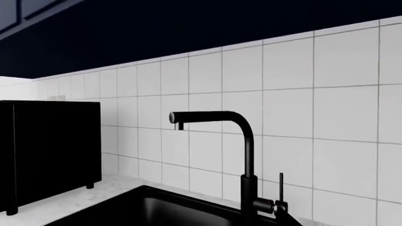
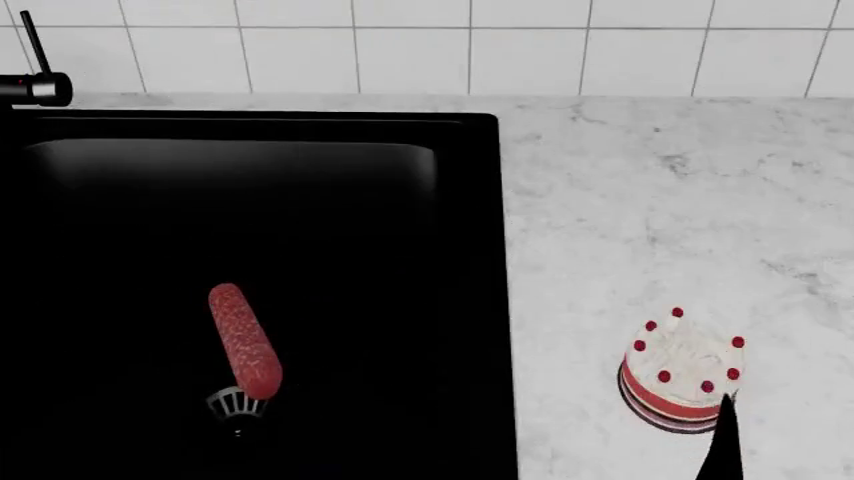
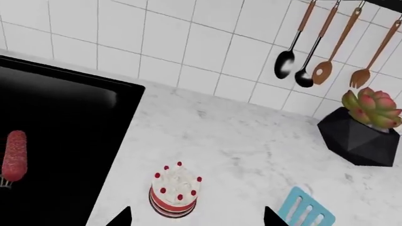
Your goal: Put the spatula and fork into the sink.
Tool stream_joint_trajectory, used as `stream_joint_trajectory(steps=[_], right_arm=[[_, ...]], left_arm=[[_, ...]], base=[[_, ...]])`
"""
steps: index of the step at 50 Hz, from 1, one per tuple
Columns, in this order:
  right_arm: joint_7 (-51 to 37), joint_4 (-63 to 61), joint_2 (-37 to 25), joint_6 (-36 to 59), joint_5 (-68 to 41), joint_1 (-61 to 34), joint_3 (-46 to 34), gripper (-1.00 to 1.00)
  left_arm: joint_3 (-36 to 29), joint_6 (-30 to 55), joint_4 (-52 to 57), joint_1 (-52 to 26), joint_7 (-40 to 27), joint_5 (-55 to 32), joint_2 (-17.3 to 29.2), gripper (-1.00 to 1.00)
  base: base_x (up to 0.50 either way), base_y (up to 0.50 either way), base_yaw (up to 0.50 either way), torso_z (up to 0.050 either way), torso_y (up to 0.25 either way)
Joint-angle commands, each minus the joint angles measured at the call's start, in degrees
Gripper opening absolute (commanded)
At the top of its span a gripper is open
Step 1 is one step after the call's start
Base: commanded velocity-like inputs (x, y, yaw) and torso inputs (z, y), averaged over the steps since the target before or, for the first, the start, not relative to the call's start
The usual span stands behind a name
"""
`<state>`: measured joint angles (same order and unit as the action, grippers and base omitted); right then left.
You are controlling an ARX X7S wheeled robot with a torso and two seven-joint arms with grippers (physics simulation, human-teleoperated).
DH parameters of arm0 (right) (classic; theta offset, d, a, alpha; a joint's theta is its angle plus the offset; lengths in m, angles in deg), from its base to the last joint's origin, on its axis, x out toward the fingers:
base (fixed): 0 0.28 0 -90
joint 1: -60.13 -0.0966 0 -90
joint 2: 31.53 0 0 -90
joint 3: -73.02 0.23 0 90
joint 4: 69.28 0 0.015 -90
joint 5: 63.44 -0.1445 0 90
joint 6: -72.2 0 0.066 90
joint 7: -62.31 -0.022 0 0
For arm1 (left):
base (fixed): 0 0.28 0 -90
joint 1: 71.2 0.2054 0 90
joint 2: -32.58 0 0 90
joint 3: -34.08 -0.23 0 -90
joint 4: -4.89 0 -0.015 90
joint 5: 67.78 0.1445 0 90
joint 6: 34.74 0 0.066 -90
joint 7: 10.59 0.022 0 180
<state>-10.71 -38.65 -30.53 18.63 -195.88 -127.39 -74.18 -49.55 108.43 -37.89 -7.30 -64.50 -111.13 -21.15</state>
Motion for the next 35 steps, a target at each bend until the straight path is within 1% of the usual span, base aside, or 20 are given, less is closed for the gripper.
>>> stream_joint_trajectory(steps=[1,2,6,9,14,15,19,22,30,31,32,33,35], right_arm=[[-3.5,-0.6,-1.0,-5.9,-6.1,3.3,-2.3,1.0],[-8.2,-0.6,-1.0,-8.6,-6.1,4.0,-3.0,1.0],[-8.8,-0.6,-1.0,-15.2,-4.6,6.4,-5.2,1.0],[-10.0,-0.6,-1.0,-17.0,-4.0,7.3,-6.0,1.0],[-11.0,-0.6,-1.0,-17.9,-3.6,6.2,-4.7,1.0],[-12.4,-0.6,-1.0,-16.4,-4.5,6.0,-4.4,1.0],[-14.5,-0.5,-1.0,-17.4,-4.0,6.5,-4.7,1.0],[-16.8,0.6,-1.0,-15.8,-5.4,6.0,-4.1,1.0],[-17.0,8.3,-1.0,-9.6,-7.0,5.4,-3.1,1.0],[-17.0,12.3,-1.0,-5.1,-4.6,6.4,-4.1,1.0],[-17.0,13.6,-1.0,-2.9,-4.4,6.5,-4.2,1.0],[-17.0,12.9,-1.0,-5.1,-5.3,6.1,-3.7,1.0],[-17.0,14.9,-1.0,-3.6,-6.3,5.6,-3.1,1.0]], left_arm=[[-0.6,-0.2,-0.5,0.1,0.1,0.4,0.1,1.0],[-0.7,-0.2,-0.5,0.2,0.1,0.5,0.1,1.0],[-0.8,-0.6,-0.6,0.7,0.1,0.6,0.1,1.0],[-0.7,-0.9,-0.8,0.8,0.3,0.7,0.2,1.0],[-1.2,-1.7,-1.5,1.1,0.7,1.4,0.1,1.0],[-1.3,-1.8,-1.6,1.1,0.7,1.4,0.0,1.0],[-1.4,-1.8,-1.7,1.0,0.7,1.4,0.0,1.0],[-1.5,-2.1,-2.0,1.1,0.8,1.6,0.0,1.0],[-1.1,-1.3,-1.5,0.8,0.2,0.7,-0.1,1.0],[-1.0,-1.2,-1.4,0.8,0.1,0.5,-0.1,1.0],[-1.0,-1.2,-1.3,0.9,0.1,0.5,0.0,1.0],[-0.8,-1.4,-1.4,1.0,0.2,0.5,-0.1,1.0],[-0.8,-1.7,-1.4,1.3,0.2,0.5,-0.1,1.0]], base=[[0.0,0.0,0.0,0.0,0.0],[0.0,0.0,0.0,0.0,0.0],[0.0,0.0,0.0,0.0,0.0],[0.0,0.0,0.0,0.0,0.0],[0.0,0.0,0.0,0.0,0.0],[0.0,0.0,0.0,0.0,0.0],[0.0,0.0,0.0,0.0,0.0],[0.0,0.0,0.0,0.0,0.0],[0.0,0.0,0.0,0.0,0.0],[0.0,0.0,0.0,0.0,0.0],[0.0,0.0,0.0,0.0,0.0],[0.0,0.0,0.0,0.0,0.0],[0.0,0.0,0.0,0.0,0.0]])
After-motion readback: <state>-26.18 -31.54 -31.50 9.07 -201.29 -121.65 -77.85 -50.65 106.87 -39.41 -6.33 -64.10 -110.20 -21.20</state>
